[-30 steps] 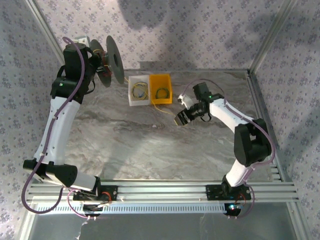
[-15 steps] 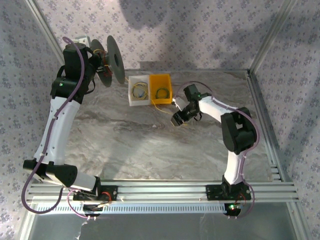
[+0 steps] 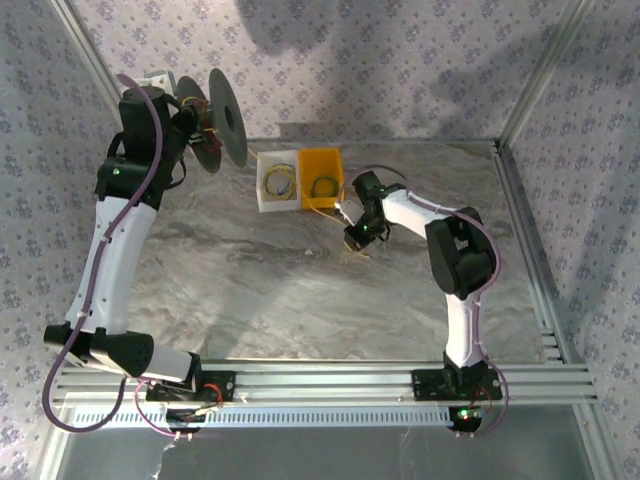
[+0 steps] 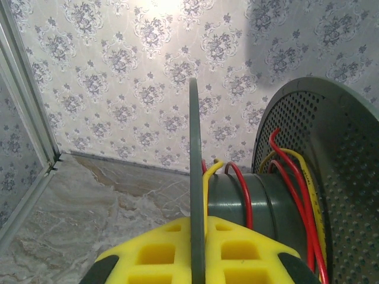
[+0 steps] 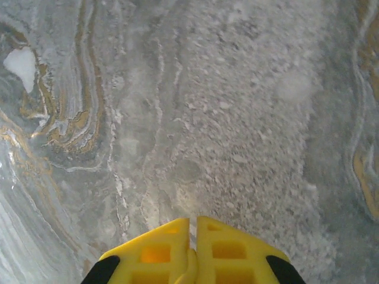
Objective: Wrap the cables
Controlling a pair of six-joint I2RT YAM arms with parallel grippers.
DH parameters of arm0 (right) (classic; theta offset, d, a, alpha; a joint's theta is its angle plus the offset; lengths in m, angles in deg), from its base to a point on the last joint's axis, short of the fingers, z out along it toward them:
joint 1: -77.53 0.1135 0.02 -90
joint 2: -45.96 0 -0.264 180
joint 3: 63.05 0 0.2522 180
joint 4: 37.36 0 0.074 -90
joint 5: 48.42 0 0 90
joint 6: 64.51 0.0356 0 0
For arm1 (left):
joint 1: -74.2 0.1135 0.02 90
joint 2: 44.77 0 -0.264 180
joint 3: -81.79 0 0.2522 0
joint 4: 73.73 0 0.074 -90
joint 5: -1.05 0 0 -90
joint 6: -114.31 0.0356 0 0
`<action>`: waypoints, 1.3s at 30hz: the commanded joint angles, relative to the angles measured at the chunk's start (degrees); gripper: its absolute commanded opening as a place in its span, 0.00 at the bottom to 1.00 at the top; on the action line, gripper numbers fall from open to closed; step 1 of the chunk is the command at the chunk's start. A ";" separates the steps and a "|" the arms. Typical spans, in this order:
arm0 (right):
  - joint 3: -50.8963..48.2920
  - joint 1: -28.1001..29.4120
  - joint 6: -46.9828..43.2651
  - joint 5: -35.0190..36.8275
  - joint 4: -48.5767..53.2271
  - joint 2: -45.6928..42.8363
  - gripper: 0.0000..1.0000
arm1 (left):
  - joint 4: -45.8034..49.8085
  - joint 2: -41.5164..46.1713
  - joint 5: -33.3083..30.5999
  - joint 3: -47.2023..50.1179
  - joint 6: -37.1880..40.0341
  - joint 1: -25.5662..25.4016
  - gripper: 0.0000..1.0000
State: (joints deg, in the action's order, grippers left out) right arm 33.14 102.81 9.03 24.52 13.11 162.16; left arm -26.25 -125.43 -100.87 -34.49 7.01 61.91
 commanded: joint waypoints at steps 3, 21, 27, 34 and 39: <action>-5.49 2.65 0.62 3.22 2.52 -12.58 0.00 | -6.08 1.26 0.48 -0.93 -1.53 1.04 0.00; 25.25 26.73 -14.26 10.16 17.10 -34.02 0.00 | 3.10 -14.28 -14.25 -6.63 8.86 -2.89 0.00; 50.57 25.73 -23.44 8.39 18.11 -23.88 0.00 | 8.26 -13.85 -16.23 -5.90 17.60 -9.05 0.00; 68.66 11.55 -22.50 1.47 18.04 -10.19 0.00 | 17.66 -7.20 -7.71 -1.95 26.57 -11.52 0.00; 72.19 1.44 -18.47 -2.77 15.43 -3.81 0.00 | 23.94 0.06 8.42 1.12 31.58 -11.22 0.00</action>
State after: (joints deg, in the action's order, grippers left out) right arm 101.36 108.47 -11.80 25.31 30.46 155.95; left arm -6.23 -131.57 -103.97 -32.96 33.06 50.87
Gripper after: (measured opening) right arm 0.051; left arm 0.097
